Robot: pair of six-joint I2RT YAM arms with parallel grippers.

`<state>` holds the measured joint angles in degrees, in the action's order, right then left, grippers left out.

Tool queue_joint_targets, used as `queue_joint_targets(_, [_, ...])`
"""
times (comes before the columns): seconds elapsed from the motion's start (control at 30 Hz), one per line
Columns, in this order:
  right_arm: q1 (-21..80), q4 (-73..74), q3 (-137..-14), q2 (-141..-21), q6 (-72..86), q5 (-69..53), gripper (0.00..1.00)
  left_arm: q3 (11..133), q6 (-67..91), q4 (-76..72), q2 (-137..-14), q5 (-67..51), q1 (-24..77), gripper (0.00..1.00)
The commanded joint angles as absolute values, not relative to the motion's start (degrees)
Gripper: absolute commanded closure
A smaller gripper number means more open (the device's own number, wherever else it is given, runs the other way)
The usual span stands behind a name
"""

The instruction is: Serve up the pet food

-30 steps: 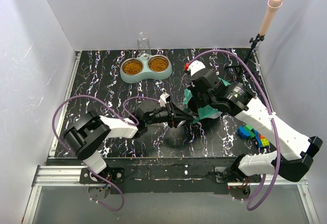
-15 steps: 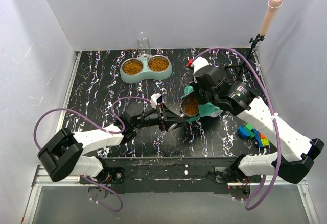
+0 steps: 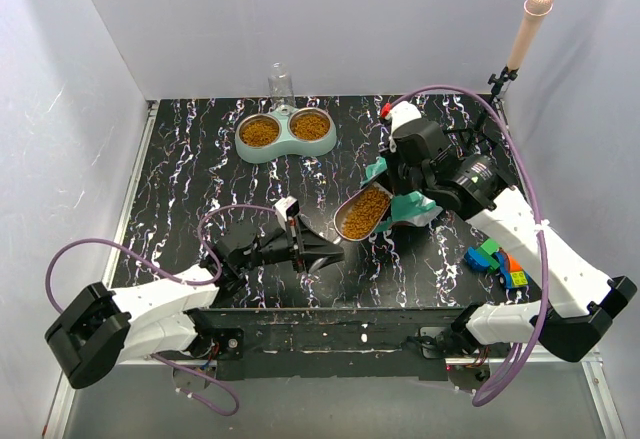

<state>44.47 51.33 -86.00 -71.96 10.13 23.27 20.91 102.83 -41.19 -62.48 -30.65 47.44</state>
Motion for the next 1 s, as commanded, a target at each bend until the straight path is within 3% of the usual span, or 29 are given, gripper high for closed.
queue_joint_targets(0.0, [41.9,51.8,-88.6,-69.8,9.0,28.2,0.99,19.7,102.7,-45.3,-58.0,-27.5,46.4,1.00])
queue_joint_targets(0.33, [41.0,54.1,-91.2,-70.9,9.9,28.7,0.99,18.6,100.1,-54.6,-59.8,-28.7,46.3,1.00])
queue_joint_targets(0.5, [40.5,55.2,-92.1,-70.8,10.2,28.9,0.99,15.5,103.4,-68.8,-63.5,-24.4,46.6,1.00])
queue_joint_targets(0.63, [40.3,55.2,-91.3,-70.4,10.3,28.5,0.99,18.0,98.8,-56.5,-58.2,-26.1,46.0,1.00])
queue_joint_targets(0.8, [40.3,55.9,-91.5,-70.0,11.0,28.0,0.99,19.5,102.4,-64.2,-62.4,-24.3,46.0,1.00])
queue_joint_targets(0.97, [40.3,57.0,-90.5,-68.6,12.1,26.5,0.99,29.4,99.7,-45.3,-59.7,-24.2,41.5,1.00])
